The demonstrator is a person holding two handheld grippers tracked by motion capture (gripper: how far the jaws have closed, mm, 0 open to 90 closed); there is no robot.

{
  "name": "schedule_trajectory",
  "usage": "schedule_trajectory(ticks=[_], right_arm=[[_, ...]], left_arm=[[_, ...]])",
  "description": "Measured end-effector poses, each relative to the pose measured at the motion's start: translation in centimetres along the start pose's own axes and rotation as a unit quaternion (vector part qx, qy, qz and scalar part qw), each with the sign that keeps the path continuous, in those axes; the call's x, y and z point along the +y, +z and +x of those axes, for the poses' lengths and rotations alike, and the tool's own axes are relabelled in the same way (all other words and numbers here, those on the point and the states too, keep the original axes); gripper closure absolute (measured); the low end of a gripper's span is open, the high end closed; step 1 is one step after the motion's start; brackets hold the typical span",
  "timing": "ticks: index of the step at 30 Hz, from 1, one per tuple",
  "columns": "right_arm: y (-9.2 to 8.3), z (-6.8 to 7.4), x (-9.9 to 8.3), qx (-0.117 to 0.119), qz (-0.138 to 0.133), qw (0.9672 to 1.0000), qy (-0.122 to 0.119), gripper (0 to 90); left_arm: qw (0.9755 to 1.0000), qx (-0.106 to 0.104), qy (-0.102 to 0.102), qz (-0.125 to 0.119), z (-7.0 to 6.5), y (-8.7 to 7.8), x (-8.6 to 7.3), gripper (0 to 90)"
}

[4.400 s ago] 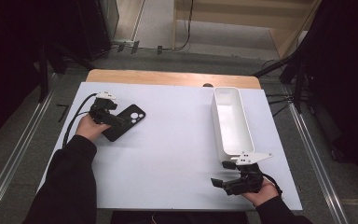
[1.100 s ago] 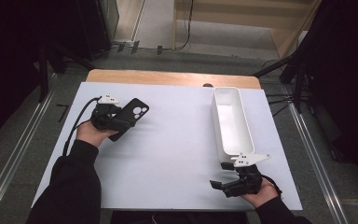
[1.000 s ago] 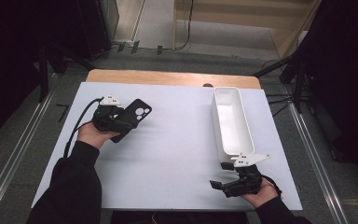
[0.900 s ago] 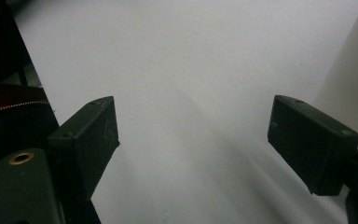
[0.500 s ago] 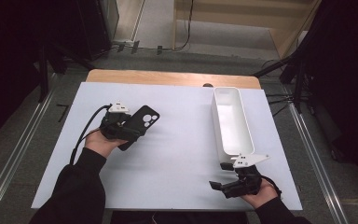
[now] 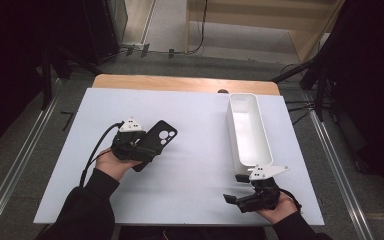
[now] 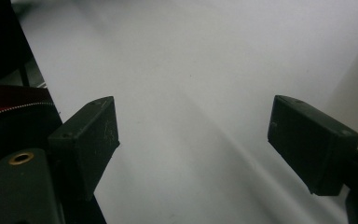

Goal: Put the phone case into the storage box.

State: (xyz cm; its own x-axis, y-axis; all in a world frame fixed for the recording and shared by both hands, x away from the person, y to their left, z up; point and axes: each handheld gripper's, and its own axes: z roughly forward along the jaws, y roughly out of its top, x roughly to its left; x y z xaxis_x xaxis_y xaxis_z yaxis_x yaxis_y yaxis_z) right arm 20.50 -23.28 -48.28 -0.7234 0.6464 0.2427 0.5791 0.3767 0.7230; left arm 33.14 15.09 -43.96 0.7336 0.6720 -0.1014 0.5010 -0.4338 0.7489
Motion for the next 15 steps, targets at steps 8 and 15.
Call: schedule_trajectory(ticks=[8, 15], right_arm=[[0.1, 0.7, 0.4, -0.001, -0.004, 0.9999, -0.012, 14.7], [0.1, 1.4, 1.0, 0.004, -0.014, 0.9999, -0.003, 14.7]], left_arm=[[0.9995, 0.005, -0.022, -0.024, -1.0, 0.0, -1.0, 13.3], [0.9982, 0.01, -0.04, -0.044, -1.9, -0.3, -1.8, 13.3]])
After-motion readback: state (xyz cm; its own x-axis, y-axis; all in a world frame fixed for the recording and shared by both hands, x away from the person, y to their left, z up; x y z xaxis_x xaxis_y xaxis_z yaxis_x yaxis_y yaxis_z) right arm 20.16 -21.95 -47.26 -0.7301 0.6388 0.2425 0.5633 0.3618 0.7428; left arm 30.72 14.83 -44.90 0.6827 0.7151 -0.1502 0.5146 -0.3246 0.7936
